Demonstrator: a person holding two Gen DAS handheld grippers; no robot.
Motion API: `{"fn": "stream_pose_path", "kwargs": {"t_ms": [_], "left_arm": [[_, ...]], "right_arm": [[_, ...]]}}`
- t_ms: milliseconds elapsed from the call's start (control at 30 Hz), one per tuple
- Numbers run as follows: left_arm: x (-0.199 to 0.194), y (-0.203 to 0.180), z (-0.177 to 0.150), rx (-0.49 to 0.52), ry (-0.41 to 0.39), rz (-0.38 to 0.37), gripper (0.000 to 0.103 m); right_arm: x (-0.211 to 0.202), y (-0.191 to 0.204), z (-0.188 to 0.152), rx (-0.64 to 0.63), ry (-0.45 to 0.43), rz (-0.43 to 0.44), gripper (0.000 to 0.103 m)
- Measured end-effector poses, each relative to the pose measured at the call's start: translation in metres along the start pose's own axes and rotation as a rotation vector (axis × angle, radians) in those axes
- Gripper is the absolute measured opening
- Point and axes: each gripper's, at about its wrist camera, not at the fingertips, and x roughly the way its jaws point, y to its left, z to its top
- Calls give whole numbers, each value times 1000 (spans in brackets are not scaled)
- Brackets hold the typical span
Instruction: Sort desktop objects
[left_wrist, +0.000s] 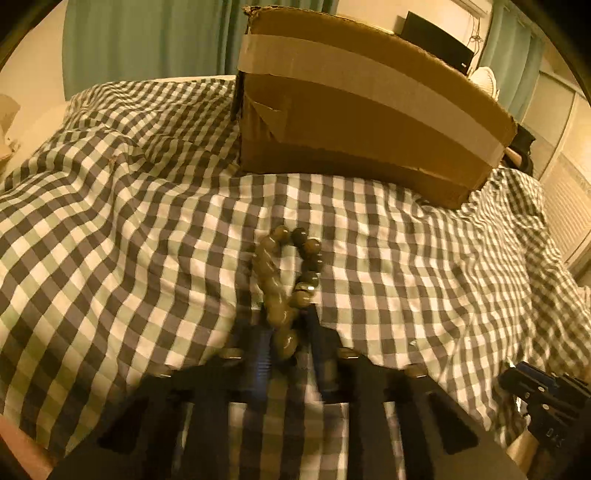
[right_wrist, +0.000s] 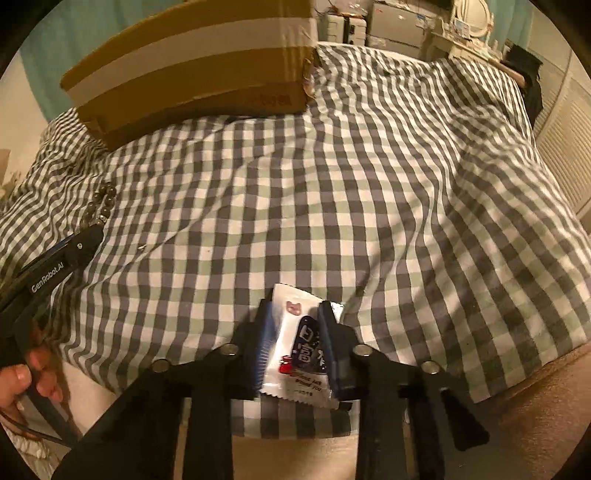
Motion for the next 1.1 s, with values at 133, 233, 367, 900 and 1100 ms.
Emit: {"fn": "stream_pose_path", "kwargs": {"t_ms": [133, 233, 367, 900, 1100], "left_arm": [[-12, 6, -1, 0, -9, -10, 12], [-18, 12, 1, -22, -23, -39, 12], [-37, 10, 6, -28, -88, -79, 11], [-68, 5, 22, -31, -192, -127, 11], [-82, -4, 27, 0, -226, -131, 12]], "right_arm": [[-4, -3, 3, 19, -5, 23, 18], [-8, -6, 6, 35, -14, 43, 17], [-16, -9, 9, 50, -40, 80, 15], [-34, -7, 21, 55, -90, 182, 1], [-49, -10, 25, 59, -129, 237, 1]]}}
